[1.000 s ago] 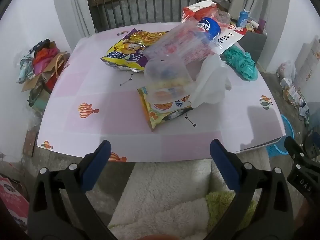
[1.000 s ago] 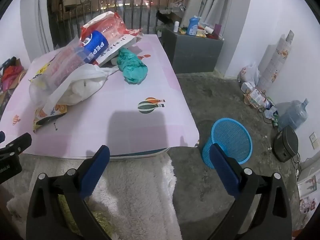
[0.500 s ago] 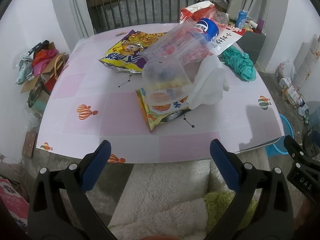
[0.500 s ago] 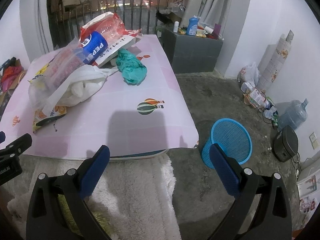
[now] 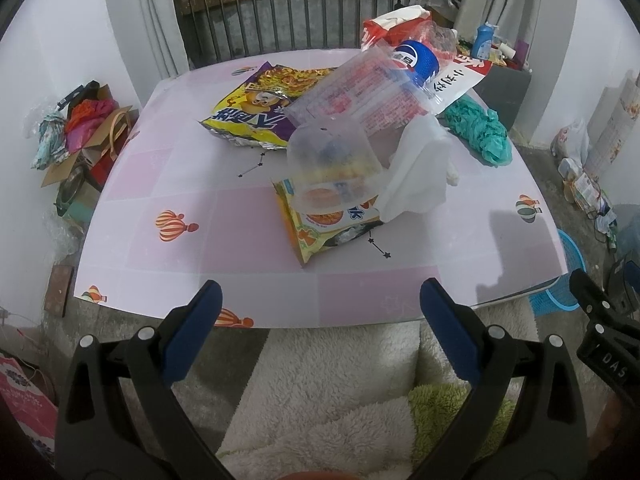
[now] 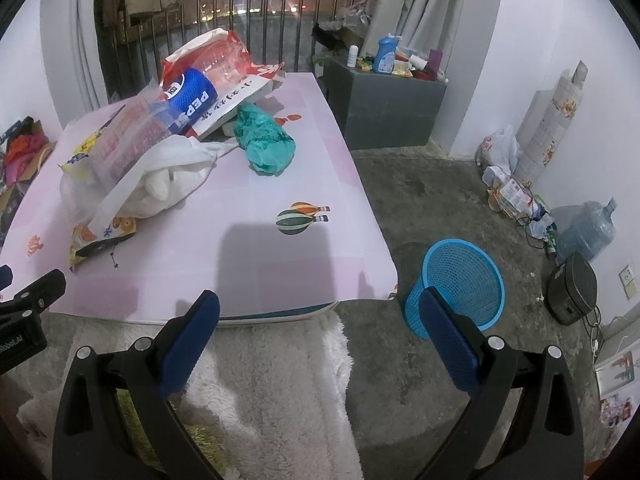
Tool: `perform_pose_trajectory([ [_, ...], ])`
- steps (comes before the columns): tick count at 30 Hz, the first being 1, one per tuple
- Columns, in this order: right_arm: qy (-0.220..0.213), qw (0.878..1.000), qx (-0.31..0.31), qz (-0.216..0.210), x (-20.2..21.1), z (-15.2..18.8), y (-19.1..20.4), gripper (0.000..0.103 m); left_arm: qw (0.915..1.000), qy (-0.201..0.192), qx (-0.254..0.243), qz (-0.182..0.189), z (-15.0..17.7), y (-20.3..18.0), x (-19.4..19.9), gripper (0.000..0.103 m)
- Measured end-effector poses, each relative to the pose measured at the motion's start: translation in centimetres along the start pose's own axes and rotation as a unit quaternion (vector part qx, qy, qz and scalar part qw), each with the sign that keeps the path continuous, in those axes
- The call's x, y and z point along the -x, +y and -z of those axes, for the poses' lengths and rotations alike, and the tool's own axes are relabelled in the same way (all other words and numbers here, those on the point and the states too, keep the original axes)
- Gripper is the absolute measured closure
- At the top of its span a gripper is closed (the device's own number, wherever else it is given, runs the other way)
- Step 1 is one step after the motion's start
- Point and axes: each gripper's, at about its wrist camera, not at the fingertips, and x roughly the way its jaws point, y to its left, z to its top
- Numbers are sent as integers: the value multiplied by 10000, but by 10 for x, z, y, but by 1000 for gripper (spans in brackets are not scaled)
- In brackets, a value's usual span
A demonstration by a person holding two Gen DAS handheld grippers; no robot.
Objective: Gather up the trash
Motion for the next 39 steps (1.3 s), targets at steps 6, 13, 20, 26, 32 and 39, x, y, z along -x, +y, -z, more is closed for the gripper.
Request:
perform_pose_trajectory([
  [6, -5, 10000, -2, -10, 1, -1, 0, 6, 10000, -4, -4, 2, 0, 0, 0, 8],
  [13, 0, 10000, -1, -10, 1, 0, -1, 6, 10000, -3, -1, 2, 0, 0, 0, 8],
  [20, -6, 10000, -6, -17, 1, 0, -1, 6, 10000, -8, -6, 3, 1, 0, 0, 8],
  [26, 8, 10000, -39, -17, 1, -1, -3, 6, 10000, -9, -4, 2, 1, 0, 0, 8],
  [32, 14, 10000, -52, -27, 1, 0, -4, 6, 10000, 4, -3, 13, 1, 3, 1, 8],
  [39, 45, 9998, -155, -110, -4, 0, -6, 6, 10000, -13, -30, 41, 3, 7, -3, 8],
])
